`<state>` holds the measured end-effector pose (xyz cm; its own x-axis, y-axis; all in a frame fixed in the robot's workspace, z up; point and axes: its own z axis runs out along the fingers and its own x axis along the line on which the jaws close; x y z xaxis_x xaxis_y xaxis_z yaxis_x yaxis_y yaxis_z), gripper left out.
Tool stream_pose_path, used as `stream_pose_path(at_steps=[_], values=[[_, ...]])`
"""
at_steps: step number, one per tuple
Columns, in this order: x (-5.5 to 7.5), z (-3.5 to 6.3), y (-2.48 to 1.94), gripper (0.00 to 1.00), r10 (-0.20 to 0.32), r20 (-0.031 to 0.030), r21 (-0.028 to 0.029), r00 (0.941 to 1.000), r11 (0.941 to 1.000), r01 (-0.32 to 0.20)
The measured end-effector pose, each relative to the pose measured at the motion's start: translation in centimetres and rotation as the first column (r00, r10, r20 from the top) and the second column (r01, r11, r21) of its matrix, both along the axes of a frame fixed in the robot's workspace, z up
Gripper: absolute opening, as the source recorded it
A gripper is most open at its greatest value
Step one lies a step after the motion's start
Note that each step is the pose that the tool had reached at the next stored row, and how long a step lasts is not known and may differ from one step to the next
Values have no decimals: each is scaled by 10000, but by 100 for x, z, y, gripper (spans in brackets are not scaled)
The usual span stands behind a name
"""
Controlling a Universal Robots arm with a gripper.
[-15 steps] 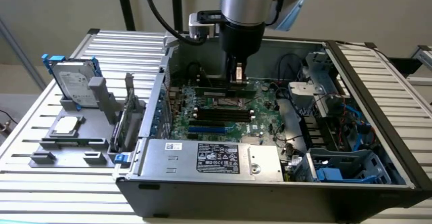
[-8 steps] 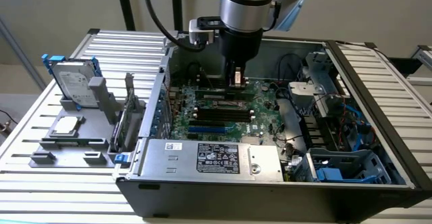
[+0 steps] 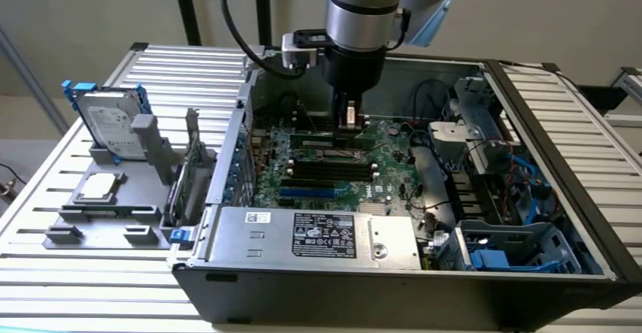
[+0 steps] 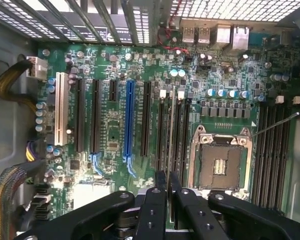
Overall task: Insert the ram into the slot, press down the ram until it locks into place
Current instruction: 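Insert the ram into the slot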
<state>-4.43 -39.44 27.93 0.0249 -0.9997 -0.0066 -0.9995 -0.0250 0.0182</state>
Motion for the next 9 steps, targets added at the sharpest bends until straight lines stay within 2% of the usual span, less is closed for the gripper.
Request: stream_pose_path(at_steps=[2, 4, 9], values=[[0, -38, 16, 14, 3, 2, -10, 10000, 10000, -3], [0, -73, 28, 14, 6, 1, -44, 10000, 10000, -5], [6, -156, 59, 14, 30, 2, -186, 10000, 9998, -30]])
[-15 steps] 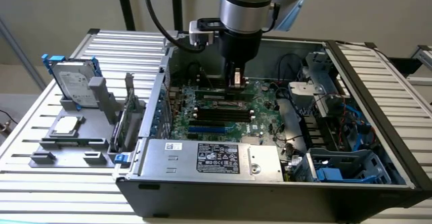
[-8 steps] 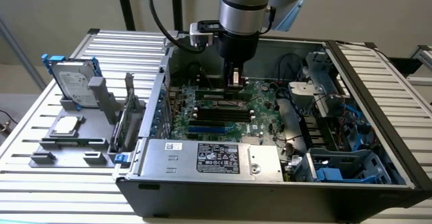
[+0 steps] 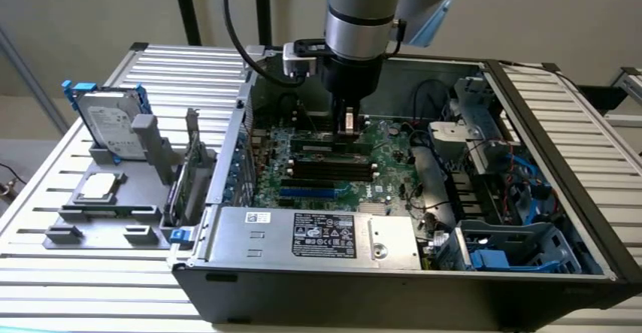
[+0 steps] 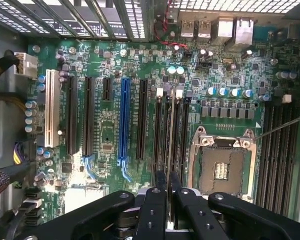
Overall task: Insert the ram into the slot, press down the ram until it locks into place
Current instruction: 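Insert the ram into the slot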
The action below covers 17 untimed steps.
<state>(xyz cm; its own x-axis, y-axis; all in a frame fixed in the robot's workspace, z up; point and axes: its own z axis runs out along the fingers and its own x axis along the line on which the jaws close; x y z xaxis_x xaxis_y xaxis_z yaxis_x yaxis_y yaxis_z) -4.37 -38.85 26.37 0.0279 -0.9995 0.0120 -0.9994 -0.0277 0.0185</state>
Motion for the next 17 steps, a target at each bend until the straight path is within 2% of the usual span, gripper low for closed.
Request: stream_pose_path(at_steps=[2, 7, 17], values=[[5, -21, 7, 14, 7, -1, -88, 10000, 10000, -7], [27, -54, 12, 14, 22, -1, -256, 10000, 9997, -22], [42, -116, 16, 14, 30, -1, -271, 10000, 9996, -31]])
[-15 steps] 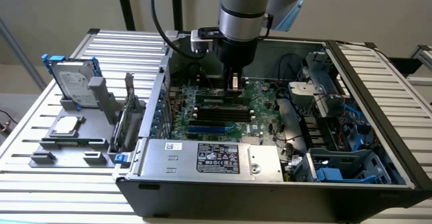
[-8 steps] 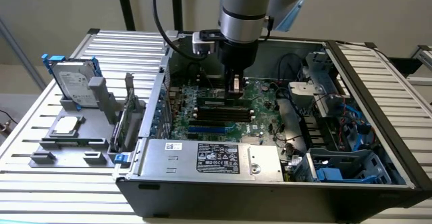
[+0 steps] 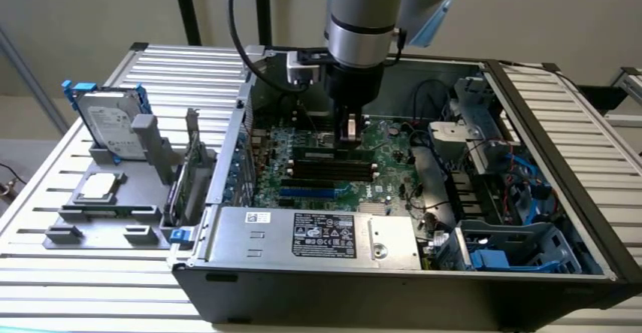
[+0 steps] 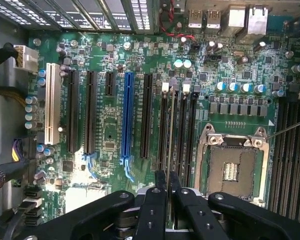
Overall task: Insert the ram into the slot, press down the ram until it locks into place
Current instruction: 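Insert the ram into the slot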
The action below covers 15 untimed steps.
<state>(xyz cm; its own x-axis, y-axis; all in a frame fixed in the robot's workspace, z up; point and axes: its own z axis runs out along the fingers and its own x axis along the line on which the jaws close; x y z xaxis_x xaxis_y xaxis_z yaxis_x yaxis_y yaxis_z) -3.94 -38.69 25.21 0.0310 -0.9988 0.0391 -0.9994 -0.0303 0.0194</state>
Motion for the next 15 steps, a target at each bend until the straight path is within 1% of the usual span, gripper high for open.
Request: stream_pose_path(at_steps=[3, 11, 15], values=[[0, -22, 0, 14, -1, 0, 8, 10000, 10000, 1], [13, -83, -1, 14, 0, 1, 166, 10000, 9999, 0], [35, -90, -5, 14, 0, 2, 176, 10000, 9998, 0]])
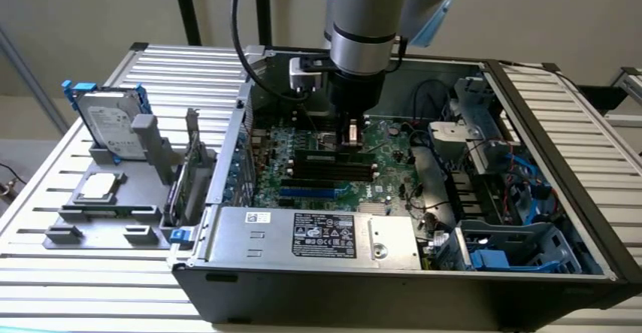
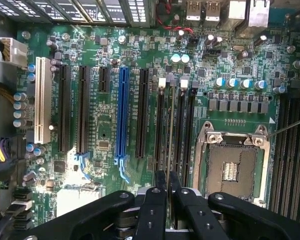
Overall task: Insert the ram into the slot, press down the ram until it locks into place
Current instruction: 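Insert the ram into the slot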
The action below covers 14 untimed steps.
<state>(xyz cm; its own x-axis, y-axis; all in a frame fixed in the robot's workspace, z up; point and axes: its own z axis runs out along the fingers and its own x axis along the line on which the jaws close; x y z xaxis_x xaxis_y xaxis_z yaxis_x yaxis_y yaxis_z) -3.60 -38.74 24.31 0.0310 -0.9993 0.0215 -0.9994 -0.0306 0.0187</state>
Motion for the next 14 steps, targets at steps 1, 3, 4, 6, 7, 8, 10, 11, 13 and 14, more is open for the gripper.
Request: stream_pose_path(at_steps=[1, 3, 4, 6, 7, 8, 10, 11, 13, 14], values=[[3, -1, -3, 14, 0, -1, -1, 10000, 10000, 0], [6, -4, -10, 14, 0, -1, -1, 10000, 10000, 0], [6, -6, -15, 14, 0, -1, -2, 10000, 10000, 0], [6, -10, -29, 14, 0, -2, -2, 10000, 10000, 0], [6, -13, -37, 14, 0, -1, -1, 10000, 10000, 0], [6, -15, -45, 14, 0, -1, -2, 10000, 10000, 0], [6, -22, -60, 14, 0, -1, -1, 10000, 10000, 0], [6, -25, -66, 14, 0, -1, -2, 10000, 10000, 0], [6, -34, -72, 14, -2, 0, 0, 10000, 10000, 2], [6, -38, -74, 14, -2, -1, -1, 10000, 10000, 2]])
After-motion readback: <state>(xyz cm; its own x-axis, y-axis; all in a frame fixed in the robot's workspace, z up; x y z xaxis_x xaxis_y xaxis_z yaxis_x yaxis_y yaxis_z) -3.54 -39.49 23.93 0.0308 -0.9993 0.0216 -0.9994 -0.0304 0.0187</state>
